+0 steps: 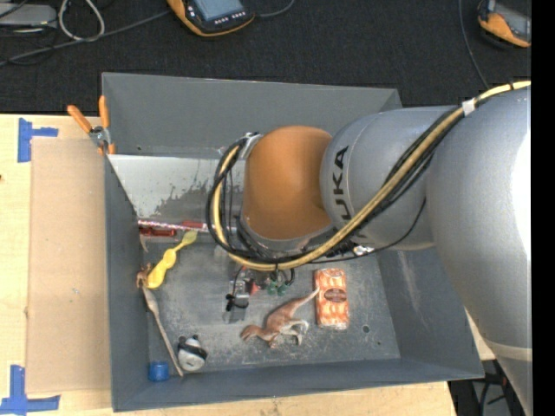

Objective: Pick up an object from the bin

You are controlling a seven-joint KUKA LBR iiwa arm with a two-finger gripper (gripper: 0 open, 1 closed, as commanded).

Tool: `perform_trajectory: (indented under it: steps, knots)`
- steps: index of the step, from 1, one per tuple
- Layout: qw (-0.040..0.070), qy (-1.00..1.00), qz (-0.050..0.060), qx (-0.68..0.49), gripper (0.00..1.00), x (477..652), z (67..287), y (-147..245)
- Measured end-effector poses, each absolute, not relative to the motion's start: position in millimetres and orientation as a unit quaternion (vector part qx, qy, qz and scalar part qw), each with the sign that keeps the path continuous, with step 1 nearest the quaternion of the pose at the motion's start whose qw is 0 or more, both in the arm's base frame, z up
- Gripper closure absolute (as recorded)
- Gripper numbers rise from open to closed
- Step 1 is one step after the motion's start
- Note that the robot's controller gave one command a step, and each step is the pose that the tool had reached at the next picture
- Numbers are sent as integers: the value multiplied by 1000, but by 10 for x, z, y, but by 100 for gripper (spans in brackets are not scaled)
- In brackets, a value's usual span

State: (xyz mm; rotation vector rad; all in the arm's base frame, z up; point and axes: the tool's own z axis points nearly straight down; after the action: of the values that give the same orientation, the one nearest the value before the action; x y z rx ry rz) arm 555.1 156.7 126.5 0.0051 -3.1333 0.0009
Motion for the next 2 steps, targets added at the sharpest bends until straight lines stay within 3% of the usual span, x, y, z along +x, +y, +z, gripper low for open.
perform_trajectory:
  steps: [1,2]
  knots:
    - [1,-1000,0,-1,0,5568,1313,1558]
    - [3,-1000,0,-28,0,5500,1327,1079]
